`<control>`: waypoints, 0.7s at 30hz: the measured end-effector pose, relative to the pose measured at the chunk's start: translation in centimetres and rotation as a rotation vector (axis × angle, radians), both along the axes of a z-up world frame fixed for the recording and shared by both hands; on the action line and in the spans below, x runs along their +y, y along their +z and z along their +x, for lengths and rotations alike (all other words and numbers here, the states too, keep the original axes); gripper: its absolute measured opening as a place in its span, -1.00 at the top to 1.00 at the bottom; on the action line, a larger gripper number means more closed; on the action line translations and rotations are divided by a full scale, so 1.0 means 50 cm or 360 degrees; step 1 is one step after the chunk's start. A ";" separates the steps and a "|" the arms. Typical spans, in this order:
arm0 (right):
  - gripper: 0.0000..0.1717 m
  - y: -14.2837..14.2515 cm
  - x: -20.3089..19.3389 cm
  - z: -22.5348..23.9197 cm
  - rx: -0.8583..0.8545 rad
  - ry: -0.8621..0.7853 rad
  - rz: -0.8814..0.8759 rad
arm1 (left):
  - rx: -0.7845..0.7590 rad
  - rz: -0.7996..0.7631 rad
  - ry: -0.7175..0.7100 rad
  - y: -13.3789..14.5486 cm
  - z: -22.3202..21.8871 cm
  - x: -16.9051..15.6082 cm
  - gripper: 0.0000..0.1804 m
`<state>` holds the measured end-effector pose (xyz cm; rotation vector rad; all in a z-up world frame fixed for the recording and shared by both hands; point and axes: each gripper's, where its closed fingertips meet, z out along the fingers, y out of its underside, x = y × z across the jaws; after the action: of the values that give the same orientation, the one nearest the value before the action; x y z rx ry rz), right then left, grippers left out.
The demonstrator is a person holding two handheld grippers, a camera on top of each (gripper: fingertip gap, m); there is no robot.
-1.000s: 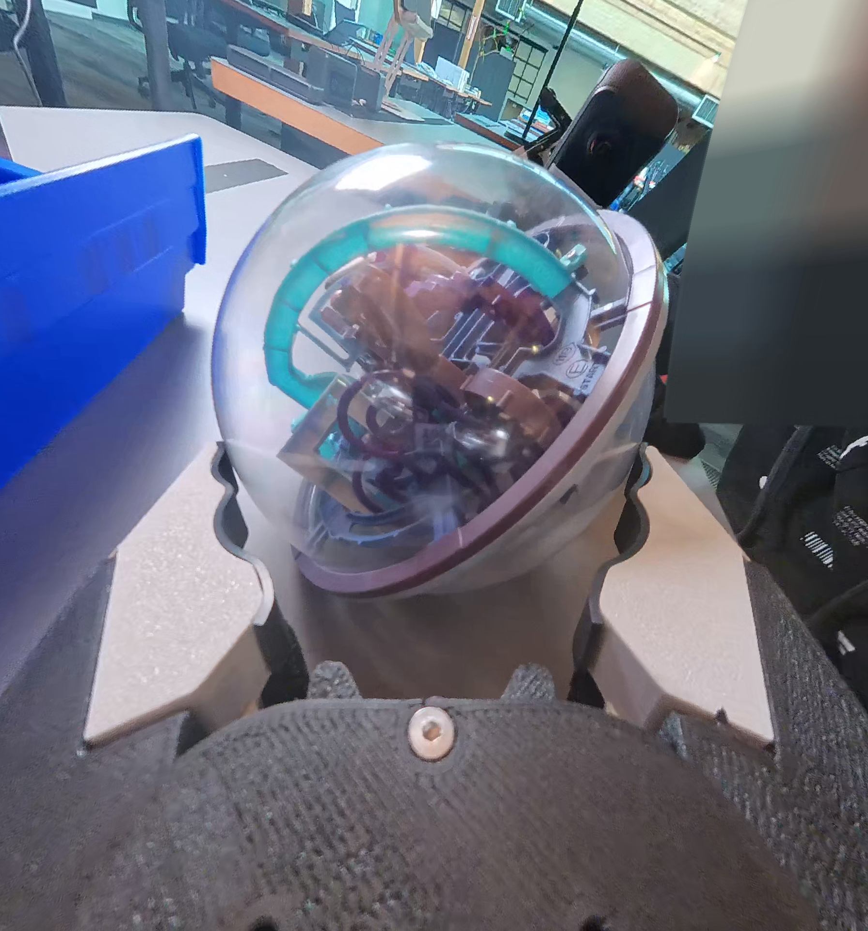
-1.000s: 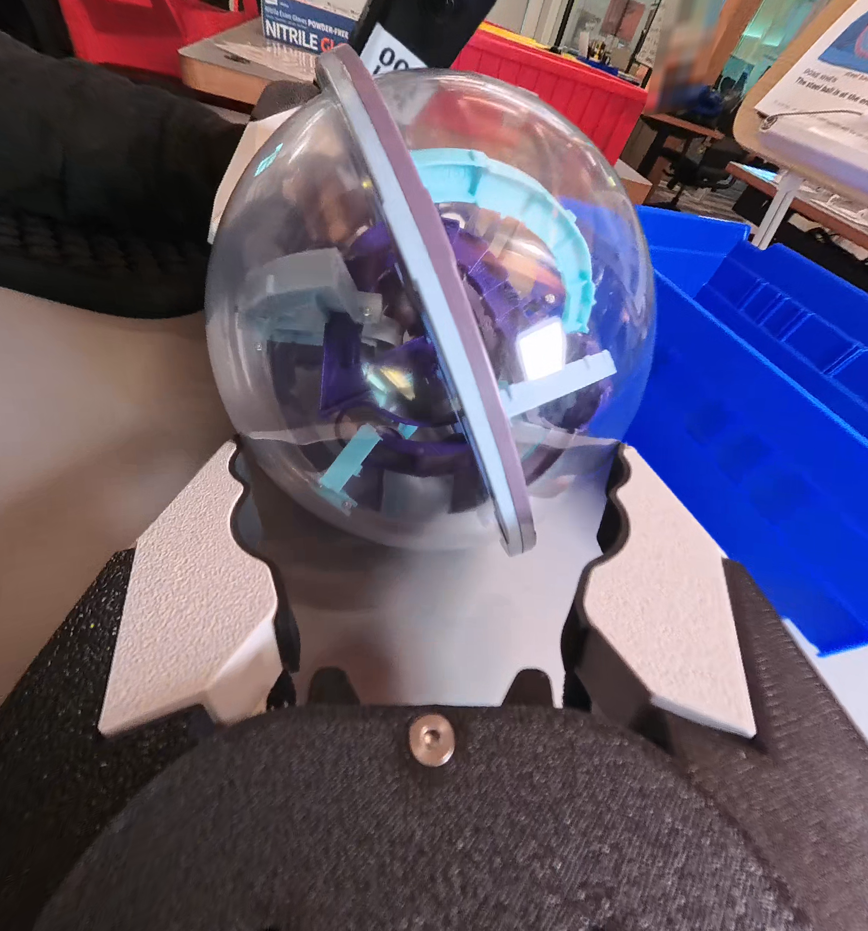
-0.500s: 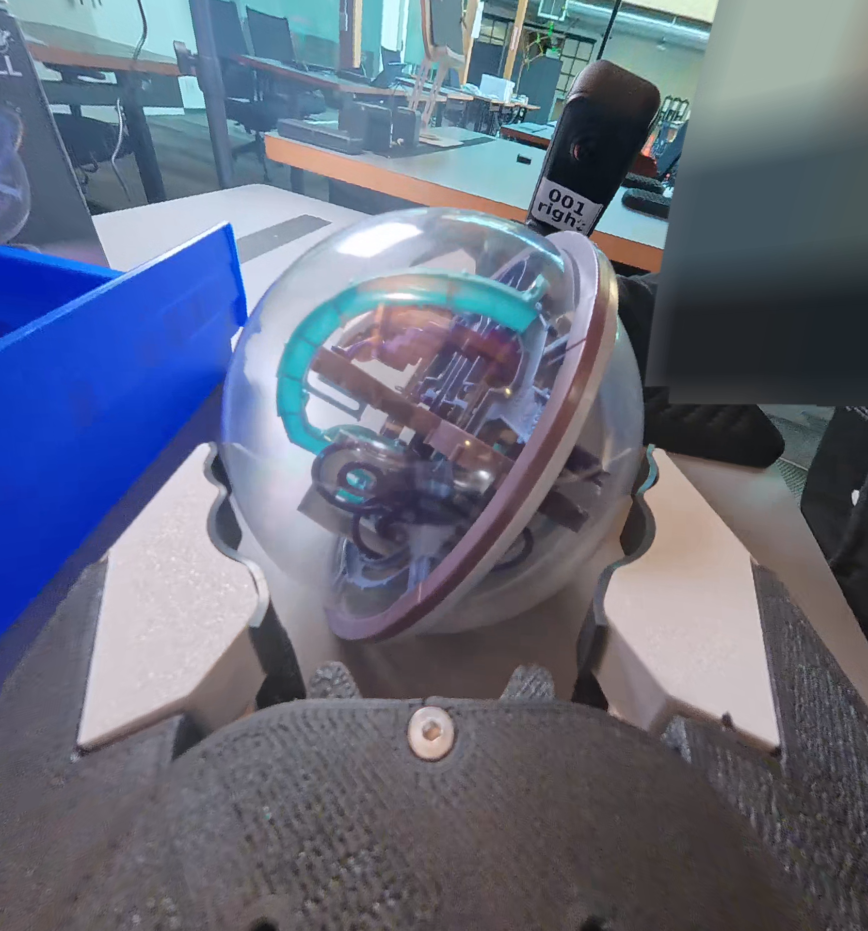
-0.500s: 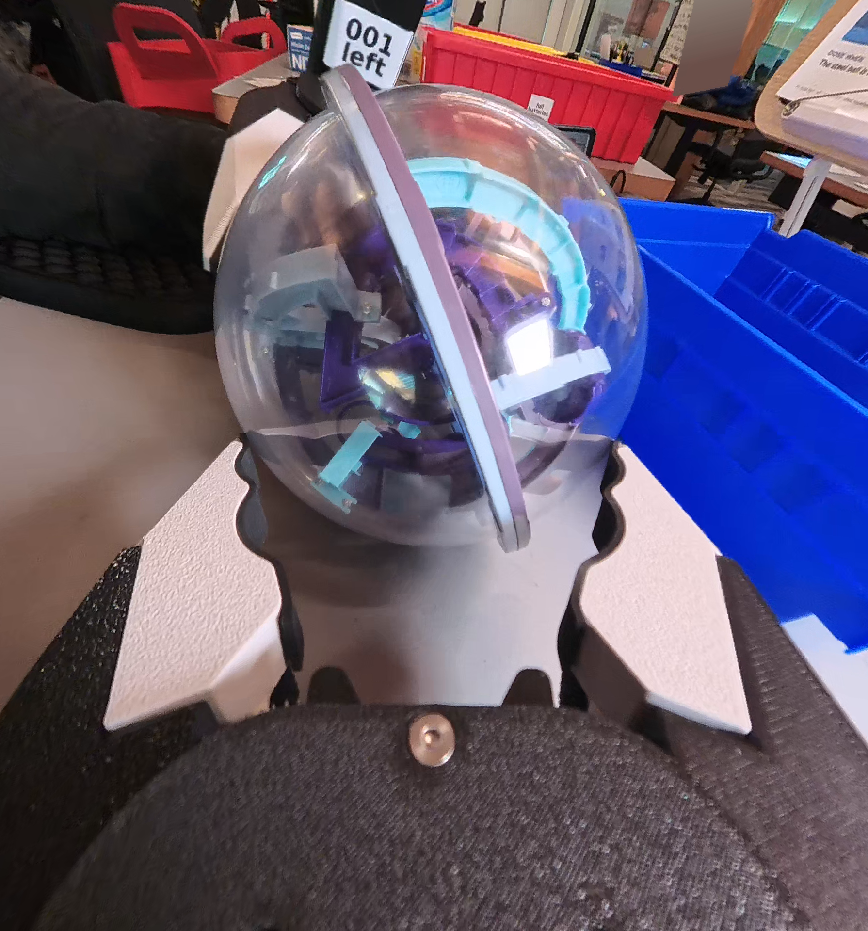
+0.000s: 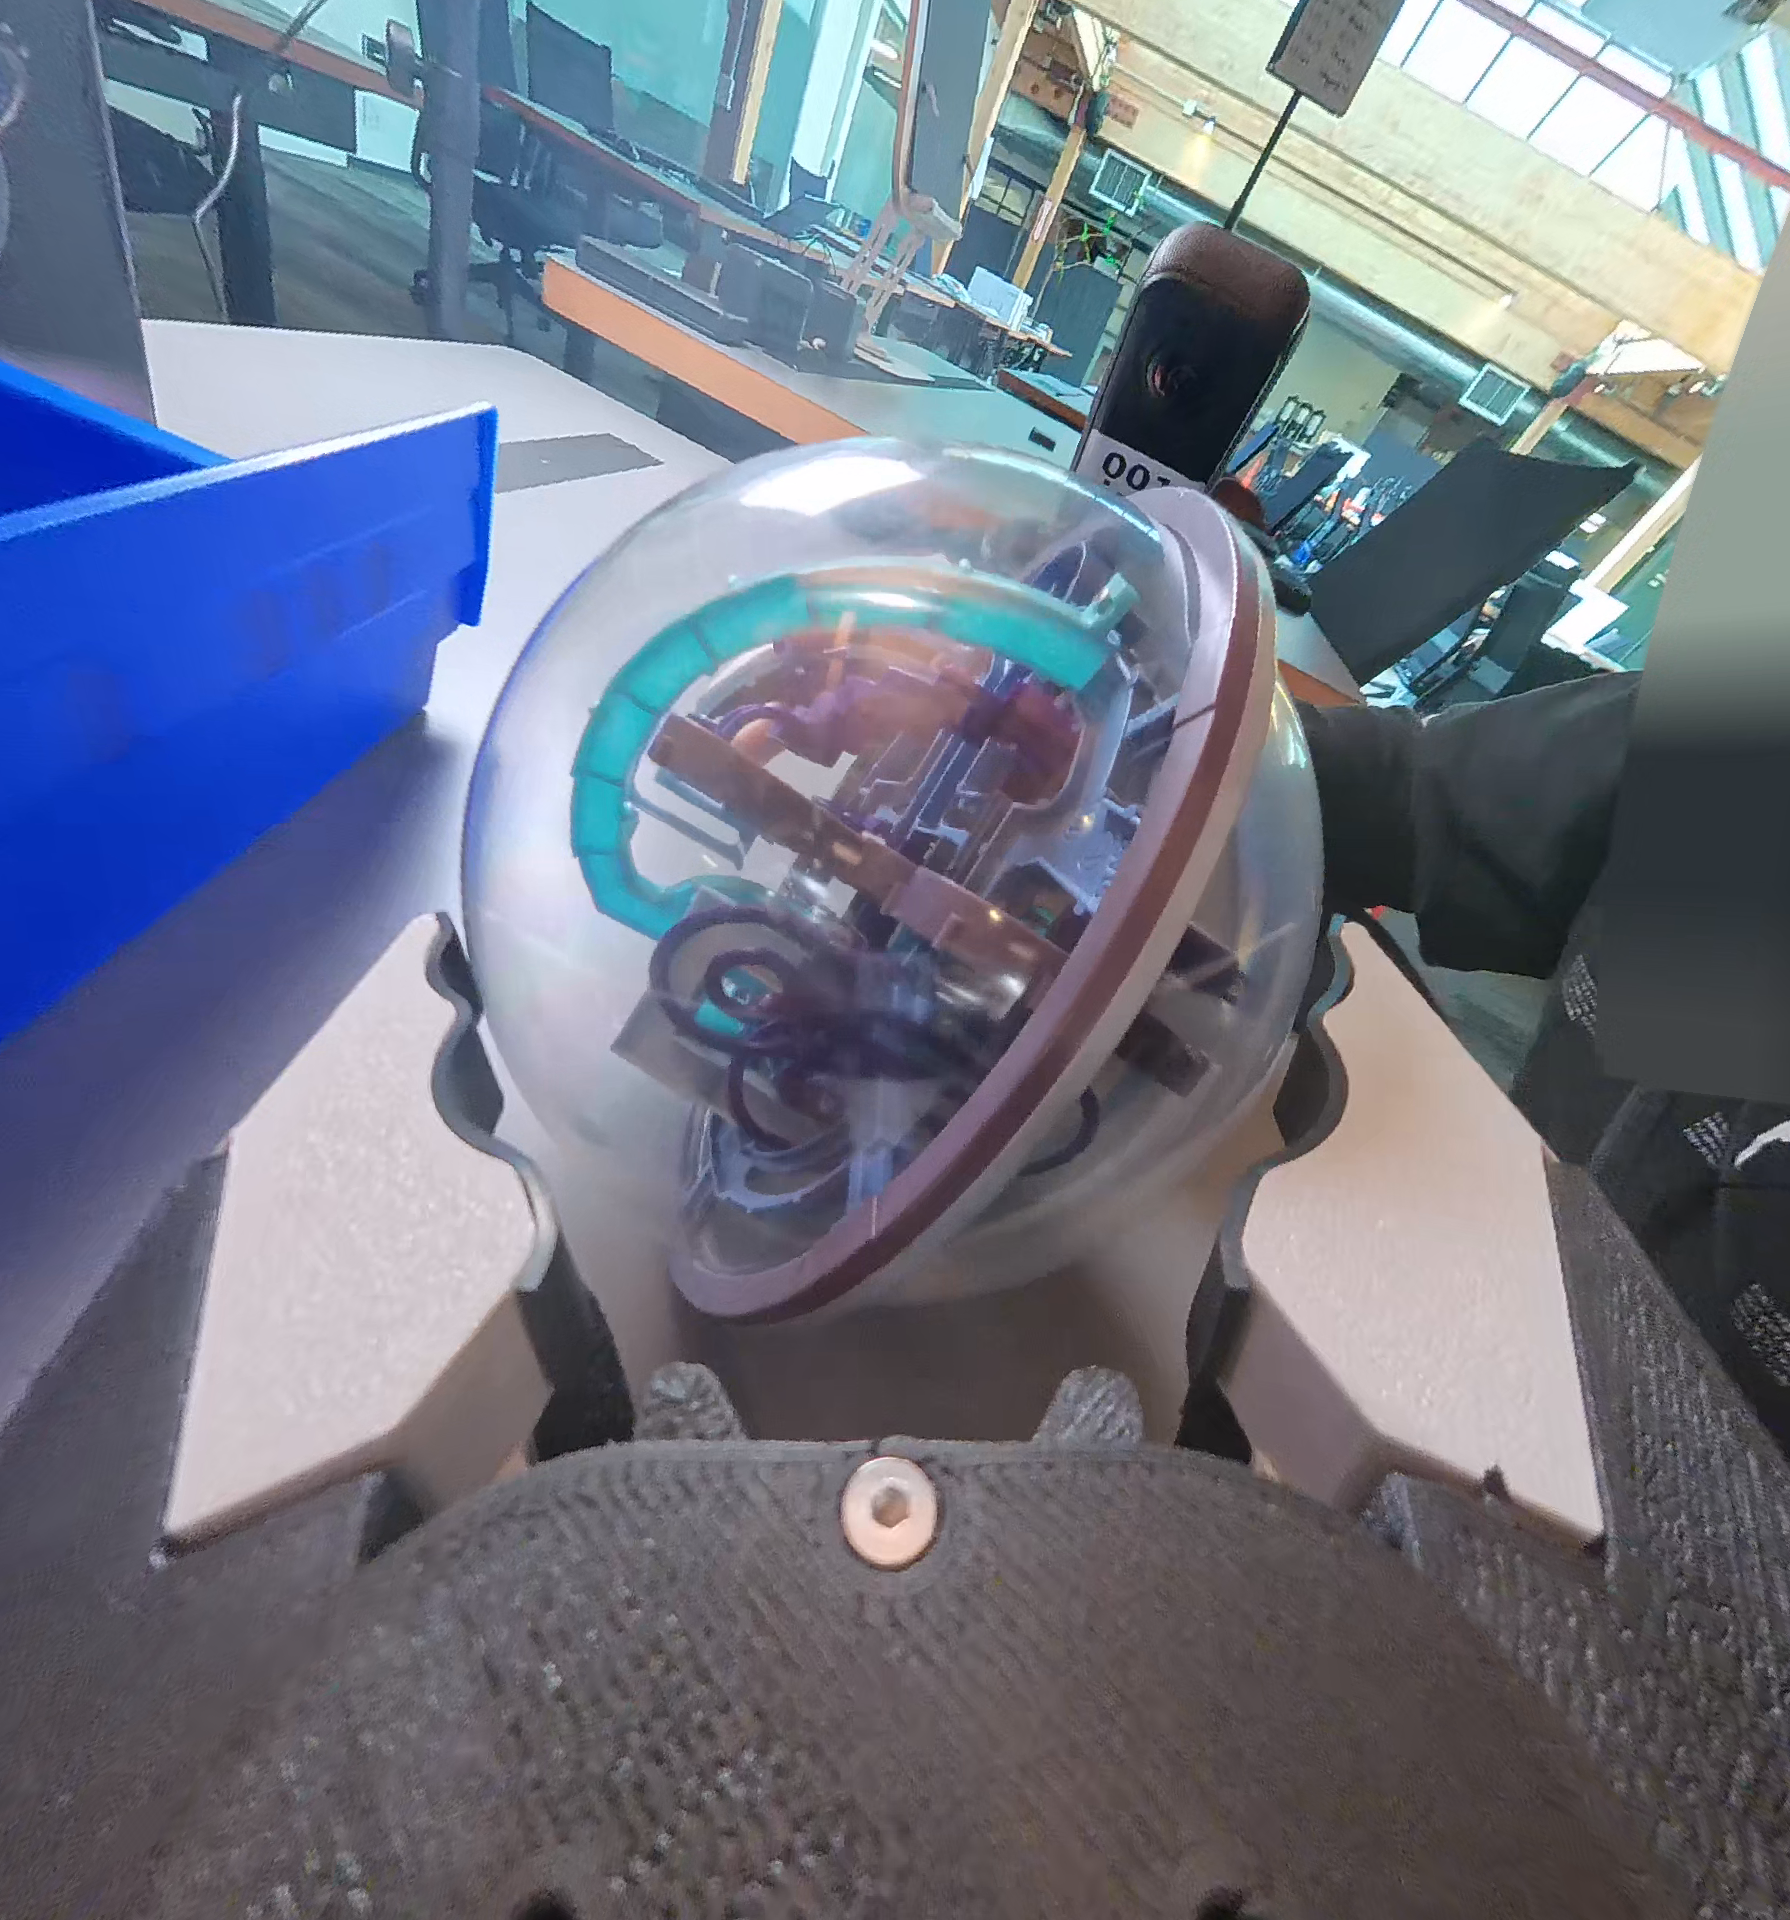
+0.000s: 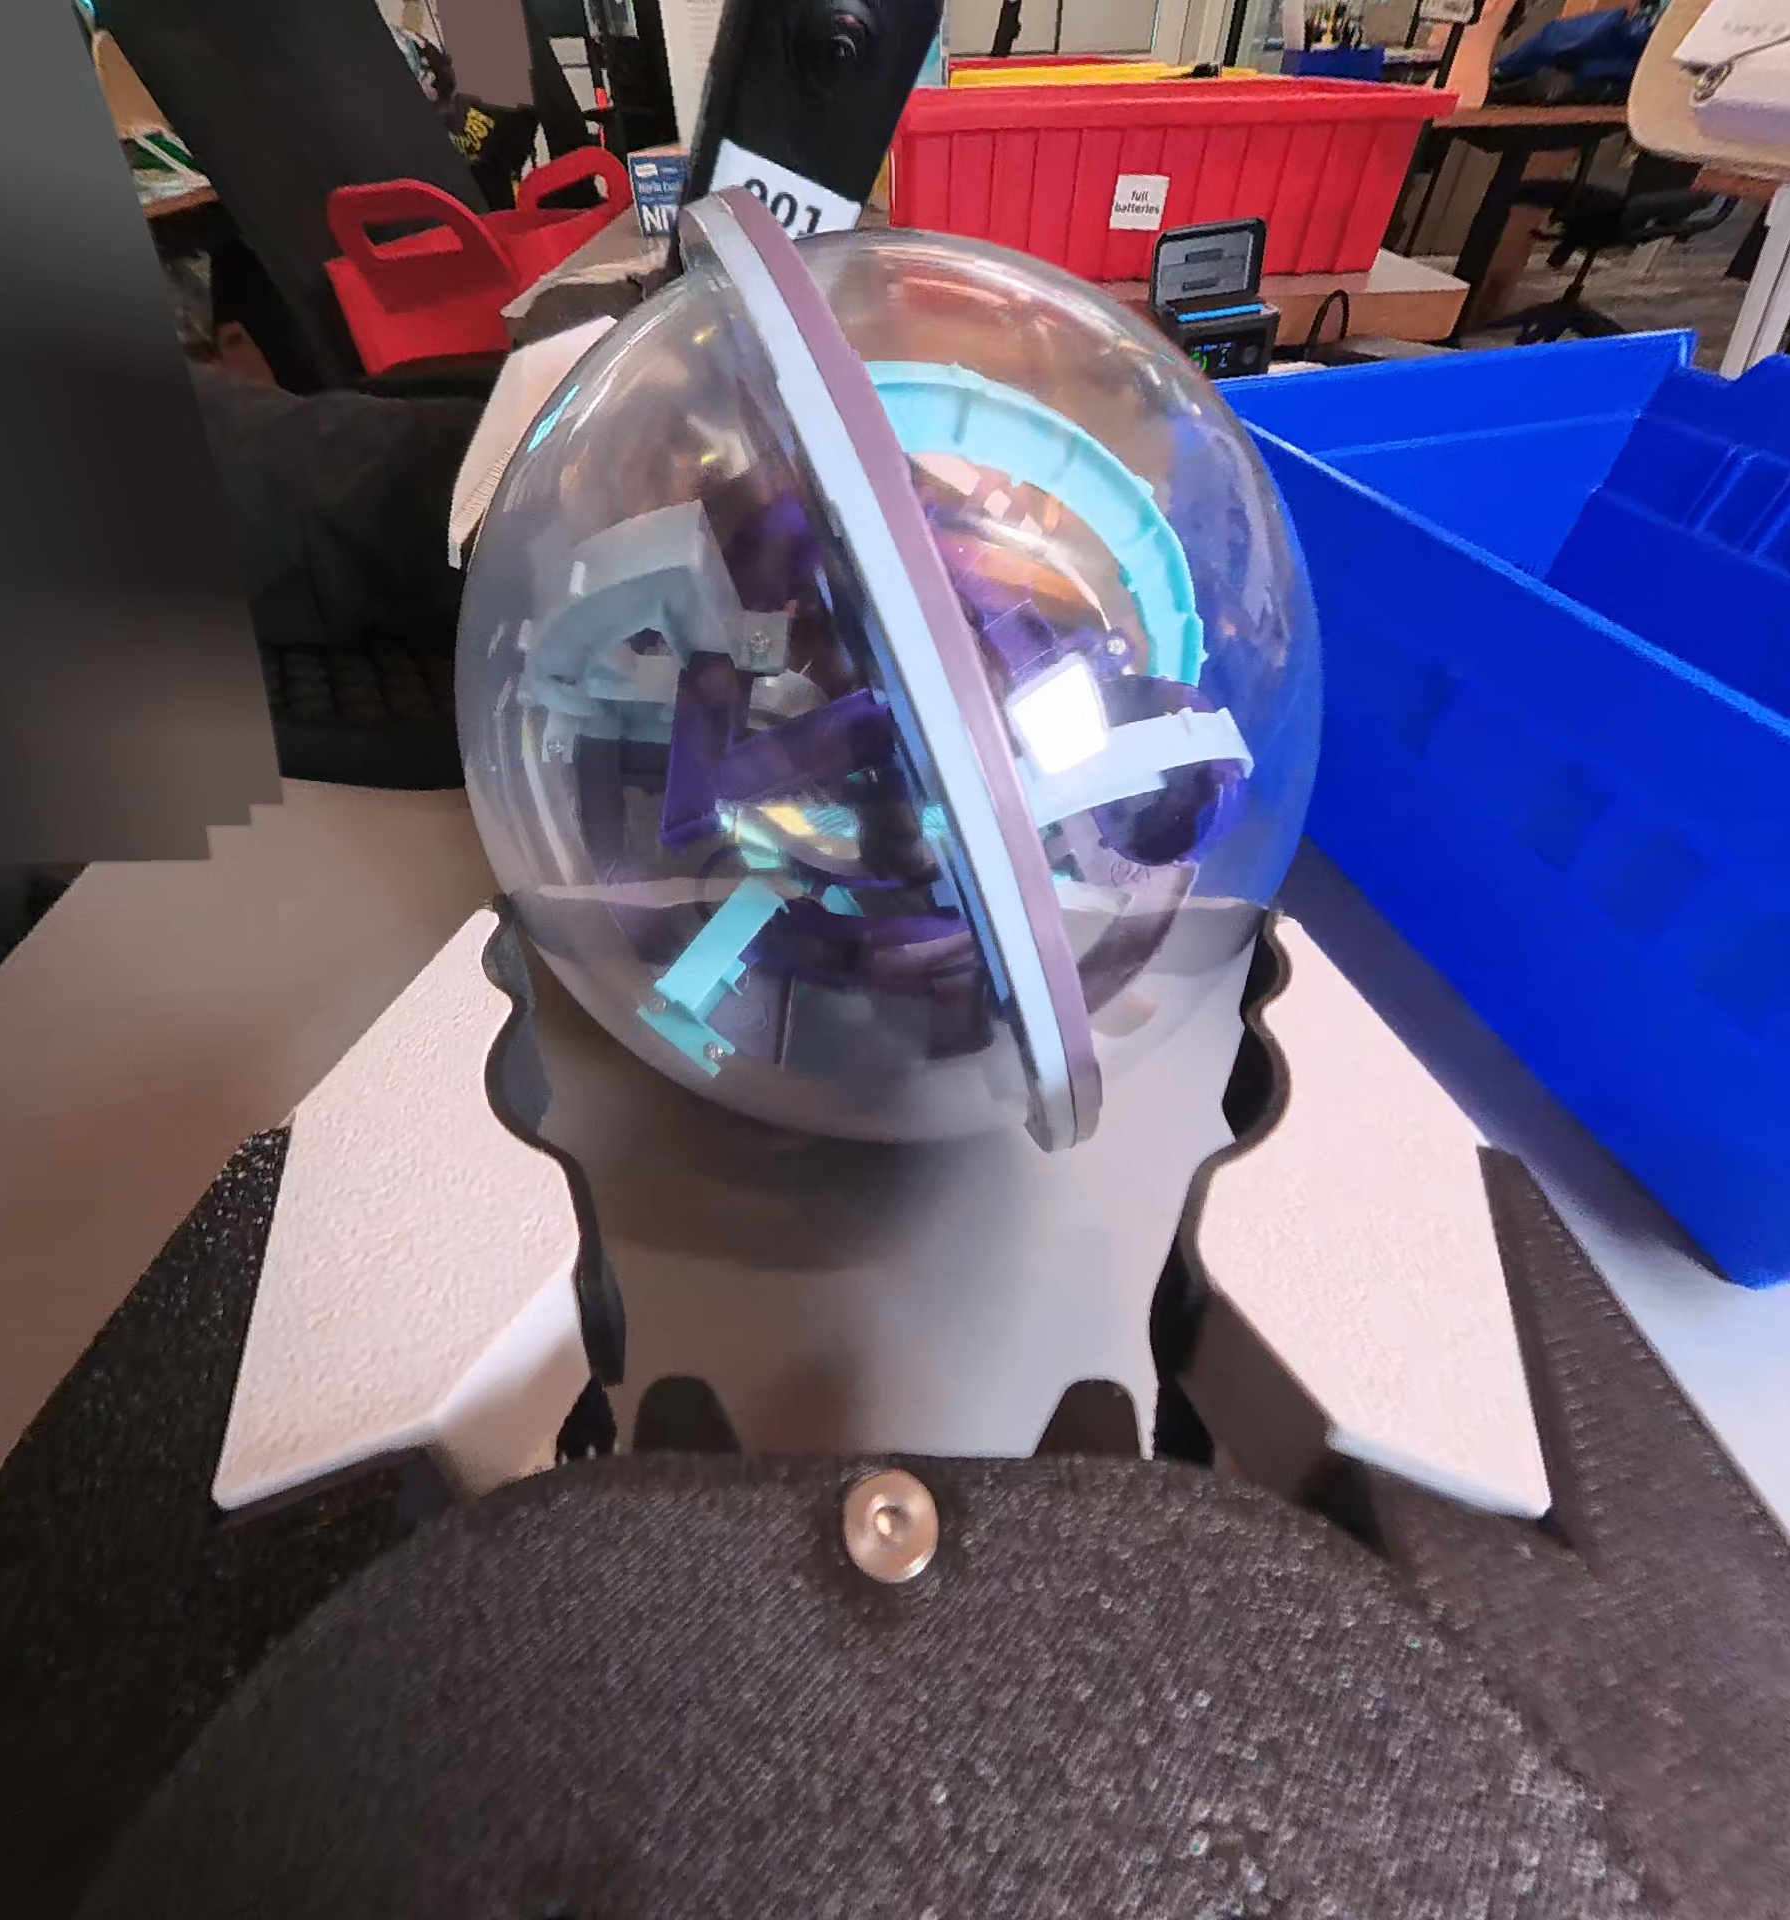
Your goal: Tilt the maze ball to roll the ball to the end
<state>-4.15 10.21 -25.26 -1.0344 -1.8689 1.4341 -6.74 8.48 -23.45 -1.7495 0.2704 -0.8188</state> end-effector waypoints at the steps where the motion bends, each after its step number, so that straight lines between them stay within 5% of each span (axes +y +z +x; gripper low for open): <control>1: -0.54 0.001 -0.001 -0.001 -0.0021 -0.0005 -0.0010 | -0.0028 -0.0008 -0.0006 0.000 -0.001 -0.001 -0.68; 9: -0.54 0.016 -0.008 0.002 -0.0161 -0.0052 -0.0052 | -0.0219 -0.0071 -0.0113 -0.006 -0.001 -0.009 -0.67; 21: -0.54 0.030 -0.017 0.007 -0.0126 -0.0034 0.0042 | -0.0143 -0.0060 -0.0219 -0.022 0.012 -0.024 -0.68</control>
<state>-3.80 9.35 -23.77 -1.1100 -1.9211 1.3712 -6.14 7.29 -24.53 -1.7381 0.3197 -1.0051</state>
